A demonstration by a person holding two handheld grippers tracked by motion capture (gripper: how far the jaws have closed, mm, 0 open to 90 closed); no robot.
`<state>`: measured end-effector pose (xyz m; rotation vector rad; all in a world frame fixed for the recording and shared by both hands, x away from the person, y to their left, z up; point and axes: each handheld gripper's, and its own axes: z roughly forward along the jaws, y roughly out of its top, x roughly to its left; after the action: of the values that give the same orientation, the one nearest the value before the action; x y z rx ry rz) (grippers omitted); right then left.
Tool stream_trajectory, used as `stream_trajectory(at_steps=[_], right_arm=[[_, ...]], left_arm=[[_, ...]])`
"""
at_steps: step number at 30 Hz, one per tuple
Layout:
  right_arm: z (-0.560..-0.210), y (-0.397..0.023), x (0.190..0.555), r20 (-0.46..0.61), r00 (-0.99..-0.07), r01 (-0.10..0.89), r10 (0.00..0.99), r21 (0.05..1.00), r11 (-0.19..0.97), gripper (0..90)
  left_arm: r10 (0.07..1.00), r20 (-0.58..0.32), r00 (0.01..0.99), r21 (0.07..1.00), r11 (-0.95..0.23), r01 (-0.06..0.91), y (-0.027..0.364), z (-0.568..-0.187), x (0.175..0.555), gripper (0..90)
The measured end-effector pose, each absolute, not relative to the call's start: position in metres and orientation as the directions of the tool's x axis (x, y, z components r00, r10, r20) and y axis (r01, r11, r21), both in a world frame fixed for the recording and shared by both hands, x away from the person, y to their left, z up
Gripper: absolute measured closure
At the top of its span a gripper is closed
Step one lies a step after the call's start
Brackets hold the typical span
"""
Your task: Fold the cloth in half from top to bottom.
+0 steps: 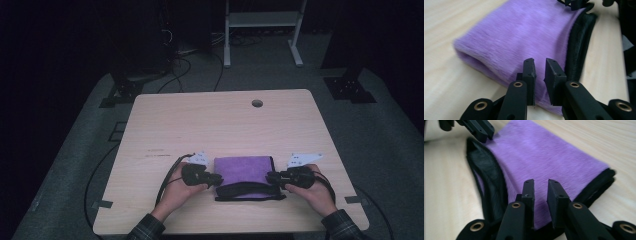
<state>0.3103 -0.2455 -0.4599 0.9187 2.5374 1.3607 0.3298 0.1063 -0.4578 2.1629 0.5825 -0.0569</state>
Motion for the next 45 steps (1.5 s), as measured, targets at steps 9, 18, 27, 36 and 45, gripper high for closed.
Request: stream_trajectory(at_steps=[9,18,27,36,45], right_arm=[[-0.469,-0.242,0.279,0.092,-0.851,0.401,0.517,0.749,0.527,75.7],[-0.464,-0.248,0.284,0.051,-0.810,0.398,0.584,0.778,0.485,51.4],[-0.468,-0.279,0.298,0.049,-0.660,0.493,0.750,0.781,0.383,32.2],[-0.474,-0.309,0.304,0.045,-0.570,0.532,0.820,0.780,0.328,29.1],[-0.484,-0.324,0.302,0.032,-0.552,0.565,0.833,0.749,0.345,23.5]], left_arm=[[0.376,-0.213,0.902,0.727,-0.556,0.404,0.105,-0.468,0.307,76.6],[0.455,-0.151,0.878,0.745,-0.531,0.403,0.119,-0.454,0.305,45.8],[0.600,-0.056,0.798,0.752,-0.500,0.429,0.161,-0.453,0.308,18.7],[0.693,-0.012,0.721,0.747,-0.473,0.467,0.212,-0.456,0.302,10.4],[0.753,-0.005,0.658,0.725,-0.451,0.521,0.256,-0.465,0.294,6.0]])
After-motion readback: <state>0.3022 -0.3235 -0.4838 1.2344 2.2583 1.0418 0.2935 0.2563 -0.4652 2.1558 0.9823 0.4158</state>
